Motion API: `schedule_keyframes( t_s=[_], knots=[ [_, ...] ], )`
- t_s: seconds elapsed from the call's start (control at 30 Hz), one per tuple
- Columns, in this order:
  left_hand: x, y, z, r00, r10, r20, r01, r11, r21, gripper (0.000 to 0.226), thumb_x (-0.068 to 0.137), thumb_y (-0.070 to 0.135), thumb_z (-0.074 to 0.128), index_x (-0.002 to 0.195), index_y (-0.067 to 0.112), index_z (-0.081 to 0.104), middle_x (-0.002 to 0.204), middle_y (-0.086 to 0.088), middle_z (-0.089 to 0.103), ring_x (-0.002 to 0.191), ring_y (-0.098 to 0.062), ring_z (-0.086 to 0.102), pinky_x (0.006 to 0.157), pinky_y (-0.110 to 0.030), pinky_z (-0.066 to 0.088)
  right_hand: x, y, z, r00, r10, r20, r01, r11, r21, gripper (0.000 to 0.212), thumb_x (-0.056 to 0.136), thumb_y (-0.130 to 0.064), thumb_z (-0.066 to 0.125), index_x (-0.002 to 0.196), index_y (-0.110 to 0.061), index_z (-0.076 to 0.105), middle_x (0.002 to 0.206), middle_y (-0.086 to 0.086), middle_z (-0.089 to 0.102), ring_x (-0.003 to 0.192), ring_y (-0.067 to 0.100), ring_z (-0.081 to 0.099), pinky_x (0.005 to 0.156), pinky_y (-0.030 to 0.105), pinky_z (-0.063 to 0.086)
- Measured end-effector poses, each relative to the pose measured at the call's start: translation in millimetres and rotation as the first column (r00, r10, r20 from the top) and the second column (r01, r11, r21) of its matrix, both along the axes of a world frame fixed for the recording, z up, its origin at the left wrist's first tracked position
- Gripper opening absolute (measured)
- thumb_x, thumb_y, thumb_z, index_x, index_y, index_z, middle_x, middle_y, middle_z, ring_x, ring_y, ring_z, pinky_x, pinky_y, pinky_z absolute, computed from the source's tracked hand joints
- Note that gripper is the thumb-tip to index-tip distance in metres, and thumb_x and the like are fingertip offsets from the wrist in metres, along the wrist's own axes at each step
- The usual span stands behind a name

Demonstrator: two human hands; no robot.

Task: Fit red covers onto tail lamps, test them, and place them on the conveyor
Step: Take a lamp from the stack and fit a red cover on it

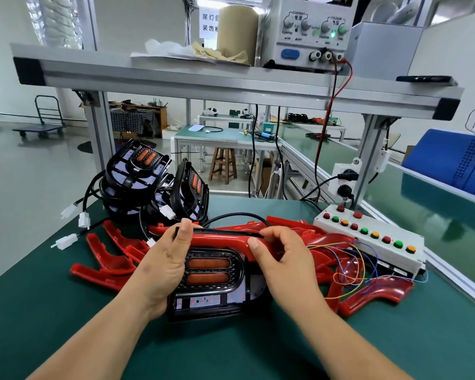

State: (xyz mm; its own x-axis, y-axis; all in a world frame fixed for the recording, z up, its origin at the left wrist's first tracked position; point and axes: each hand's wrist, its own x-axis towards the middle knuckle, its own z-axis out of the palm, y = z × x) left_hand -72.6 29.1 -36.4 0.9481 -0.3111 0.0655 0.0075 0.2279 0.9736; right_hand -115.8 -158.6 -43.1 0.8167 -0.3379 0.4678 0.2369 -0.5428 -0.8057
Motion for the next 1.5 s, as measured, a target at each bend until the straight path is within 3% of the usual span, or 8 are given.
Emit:
schedule_keyframes(
  t_s=[0.13,0.33,0.43,0.53,0.7,1.03,1.2,1.5],
  knots=[
    [0.4,-2.2,-0.5,1.0,0.025,0.004,-0.025,1.0,0.018,0.092,0.047,0.078,0.078,0.112,0.014,0.059,0.099,-0.019,0.074,0.089,-0.038,0.073,0.066,-0.044,0.061,-0.6,-0.9,-1.9,0.997,-0.07,0.036,0.071,0.996,-0.046,0.019,0.081,-0.037,0.072,0.079,-0.026,0.057,0.082,-0.013,0.058,0.086,0.0,0.05,0.071,0.008,0.035],
    [2.1,-2.5,-2.1,0.999,0.032,-0.002,-0.032,0.999,-0.024,0.061,0.073,0.054,0.07,0.115,0.011,0.057,0.099,-0.023,0.073,0.088,-0.041,0.072,0.066,-0.047,0.06,-0.9,-3.7,-2.3,0.995,-0.099,0.001,0.098,0.991,-0.093,0.027,0.077,-0.045,0.074,0.073,-0.028,0.053,0.088,-0.013,0.051,0.091,0.011,0.048,0.077,0.023,0.035],
    [2.1,-1.3,-2.0,0.999,0.038,0.001,-0.038,0.999,-0.021,0.057,0.075,0.052,0.068,0.115,0.012,0.058,0.1,-0.022,0.074,0.088,-0.041,0.073,0.065,-0.047,0.061,0.8,-9.2,-4.9,0.99,-0.098,-0.101,0.096,0.995,-0.028,0.036,0.072,-0.056,0.072,0.083,-0.029,0.051,0.093,-0.01,0.052,0.089,0.009,0.05,0.074,0.021,0.037],
    [0.7,-0.2,-0.2,0.999,0.05,-0.01,-0.051,0.998,-0.028,0.056,0.076,0.053,0.066,0.114,0.013,0.06,0.099,-0.02,0.074,0.087,-0.04,0.073,0.064,-0.046,0.061,0.5,-14.6,-4.8,0.964,0.093,-0.251,-0.05,0.984,0.173,0.059,0.062,-0.071,0.068,0.101,-0.028,0.059,0.105,-0.008,0.065,0.095,0.008,0.062,0.087,0.028,0.051],
    [-1.6,4.7,6.9,0.999,0.025,-0.024,-0.026,0.999,-0.035,0.061,0.077,0.056,0.062,0.116,0.009,0.06,0.097,-0.021,0.074,0.085,-0.038,0.074,0.06,-0.041,0.061,-0.5,-22.6,-3.7,0.828,0.516,-0.219,-0.307,0.744,0.593,0.056,0.071,-0.045,0.075,0.115,-0.012,0.065,0.107,0.007,0.074,0.101,0.023,0.07,0.087,0.031,0.055],
    [-4.2,5.6,8.1,1.0,0.029,-0.008,-0.029,0.999,-0.037,0.054,0.075,0.039,0.071,0.117,0.008,0.057,0.099,-0.021,0.074,0.087,-0.038,0.073,0.062,-0.044,0.061,-2.6,-13.6,1.2,0.839,0.536,-0.099,-0.293,0.597,0.747,0.048,0.077,-0.024,0.07,0.117,0.0,0.06,0.103,0.015,0.074,0.089,0.025,0.072,0.072,0.027,0.057],
    [-4.0,4.0,6.9,0.999,0.036,-0.024,-0.037,0.999,-0.037,0.053,0.074,0.033,0.073,0.117,0.006,0.057,0.1,-0.02,0.074,0.087,-0.038,0.074,0.062,-0.044,0.061,-1.9,-14.7,-0.5,0.838,0.538,-0.09,-0.311,0.606,0.732,0.047,0.08,-0.027,0.068,0.119,-0.003,0.057,0.105,0.012,0.074,0.094,0.024,0.072,0.075,0.027,0.057],
    [-8.8,0.0,10.9,0.999,0.045,-0.019,-0.046,0.999,-0.025,0.046,0.079,0.036,0.067,0.113,0.006,0.059,0.094,-0.018,0.075,0.081,-0.035,0.075,0.055,-0.037,0.06,-0.5,-15.3,-0.7,0.85,0.503,-0.158,-0.27,0.672,0.69,0.073,0.075,-0.036,0.072,0.135,-0.002,0.048,0.121,0.013,0.068,0.108,0.024,0.067,0.102,0.043,0.049]
  ],
)
